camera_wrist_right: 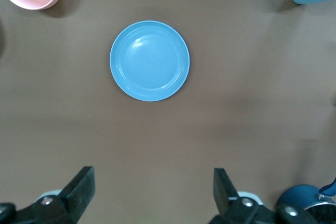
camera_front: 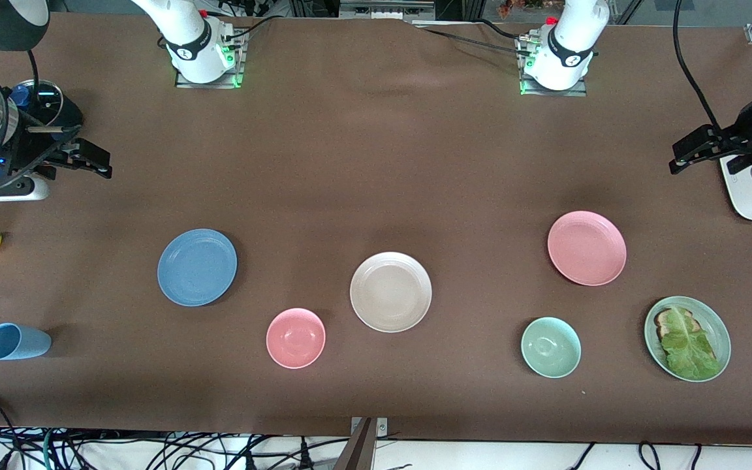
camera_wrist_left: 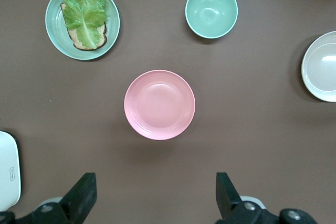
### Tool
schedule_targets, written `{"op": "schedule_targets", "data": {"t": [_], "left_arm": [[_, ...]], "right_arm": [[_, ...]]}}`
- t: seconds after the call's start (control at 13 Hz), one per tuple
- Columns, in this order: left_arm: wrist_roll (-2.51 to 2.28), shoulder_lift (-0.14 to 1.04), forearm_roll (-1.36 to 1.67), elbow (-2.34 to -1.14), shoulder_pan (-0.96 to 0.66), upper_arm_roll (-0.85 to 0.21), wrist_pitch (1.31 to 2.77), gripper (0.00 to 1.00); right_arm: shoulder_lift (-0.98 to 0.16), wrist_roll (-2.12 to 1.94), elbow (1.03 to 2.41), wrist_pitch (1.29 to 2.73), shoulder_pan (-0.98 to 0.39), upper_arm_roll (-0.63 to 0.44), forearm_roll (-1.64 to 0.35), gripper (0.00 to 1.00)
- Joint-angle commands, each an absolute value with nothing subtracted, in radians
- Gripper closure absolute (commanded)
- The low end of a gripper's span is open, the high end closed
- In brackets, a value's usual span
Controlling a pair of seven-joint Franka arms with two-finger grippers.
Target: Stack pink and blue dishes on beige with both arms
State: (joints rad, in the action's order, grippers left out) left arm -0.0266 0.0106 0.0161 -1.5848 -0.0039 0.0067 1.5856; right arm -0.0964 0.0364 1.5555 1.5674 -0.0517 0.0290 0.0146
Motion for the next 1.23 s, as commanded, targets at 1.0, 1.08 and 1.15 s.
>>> {"op": "schedule_targets", "data": {"t": [1.0,1.08,1.15], "left_arm": [[-0.031,0.028,0.018,-1.551,-0.008,0.008,1.575,0.0],[-0.031,0.028,0.018,-1.551,-0.008,0.008,1.575,0.0],[-0.031,0.028,0.018,-1.551,-0.008,0.008,1.575,0.0]], "right_arm": [[-0.086,0.051,1.569,1.572,-0.051,0.038,0.006,0.0],[-0.084,0.051,1.569,1.574,-0.051,0.04,0.005,0.0],[-0.084,0.051,1.569,1.572,-0.051,0.041,0.006,0.0]]}}
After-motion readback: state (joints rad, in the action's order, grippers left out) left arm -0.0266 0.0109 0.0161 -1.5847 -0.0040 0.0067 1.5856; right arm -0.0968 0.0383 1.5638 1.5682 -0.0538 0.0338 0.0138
